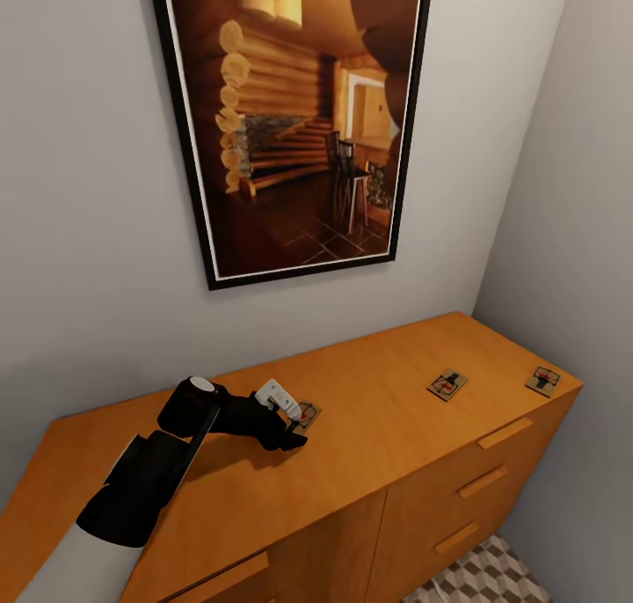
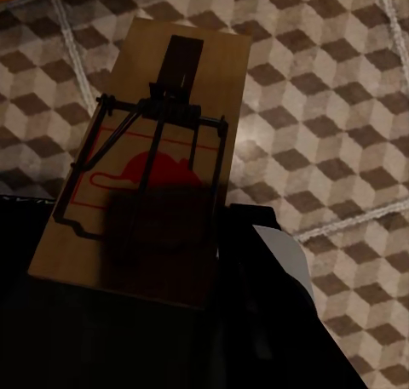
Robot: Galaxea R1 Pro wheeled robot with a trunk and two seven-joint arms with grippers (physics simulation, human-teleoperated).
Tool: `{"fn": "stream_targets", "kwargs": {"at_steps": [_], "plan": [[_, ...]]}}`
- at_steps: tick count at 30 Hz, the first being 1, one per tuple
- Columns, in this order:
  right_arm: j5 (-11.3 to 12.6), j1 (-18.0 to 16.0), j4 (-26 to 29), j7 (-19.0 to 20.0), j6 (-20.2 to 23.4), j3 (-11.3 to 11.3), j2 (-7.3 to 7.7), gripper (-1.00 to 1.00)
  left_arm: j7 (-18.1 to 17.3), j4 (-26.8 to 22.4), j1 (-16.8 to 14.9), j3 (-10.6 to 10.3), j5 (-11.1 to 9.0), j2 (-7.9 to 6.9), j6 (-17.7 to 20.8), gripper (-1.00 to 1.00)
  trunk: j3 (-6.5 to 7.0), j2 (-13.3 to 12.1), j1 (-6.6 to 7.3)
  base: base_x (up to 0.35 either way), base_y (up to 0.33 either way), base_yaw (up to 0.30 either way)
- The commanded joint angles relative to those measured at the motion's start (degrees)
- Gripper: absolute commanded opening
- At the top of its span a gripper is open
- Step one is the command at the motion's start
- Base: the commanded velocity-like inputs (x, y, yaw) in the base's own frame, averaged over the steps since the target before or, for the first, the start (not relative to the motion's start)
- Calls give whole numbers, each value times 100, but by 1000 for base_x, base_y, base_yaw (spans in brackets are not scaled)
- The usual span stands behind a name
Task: Take the four mousetraps from the cabinet in the bathroom and place them on the bathroom floor. Make sure all four end up on the same floor surface, and ensure that at least two of them are either under or directly next to the same bathroom sink.
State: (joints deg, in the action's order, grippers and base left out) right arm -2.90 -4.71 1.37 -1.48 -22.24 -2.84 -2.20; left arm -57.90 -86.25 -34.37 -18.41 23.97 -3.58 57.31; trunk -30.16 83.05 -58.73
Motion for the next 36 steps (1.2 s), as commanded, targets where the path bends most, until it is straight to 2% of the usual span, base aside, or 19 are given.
{"fn": "stream_targets", "kwargs": {"at_steps": [1,5,6,13,36], "plan": [[-20,-4,-5,-19,-17,-23,0,-100,-55,180,-2,-7,72,-2,35,100,-8,2,0,0,0,0],[-18,-4,-5,-19,-17,-23,0,-100,-55,229,-2,-98,73,-2,35,100,-9,2,0,0,0,0],[-18,-4,-5,-19,-17,-23,0,-100,-55,233,-3,-119,74,-2,35,-100,-9,2,0,0,0,0],[-19,-4,-5,-20,-17,-23,0,-100,-55,239,-1,-235,81,-11,34,-100,-9,2,0,0,0,0],[-18,-4,-5,-19,-25,-23,-4,-100,-55,187,-3,-225,81,-11,37,-100,-9,2,0,0,0,0]]}}
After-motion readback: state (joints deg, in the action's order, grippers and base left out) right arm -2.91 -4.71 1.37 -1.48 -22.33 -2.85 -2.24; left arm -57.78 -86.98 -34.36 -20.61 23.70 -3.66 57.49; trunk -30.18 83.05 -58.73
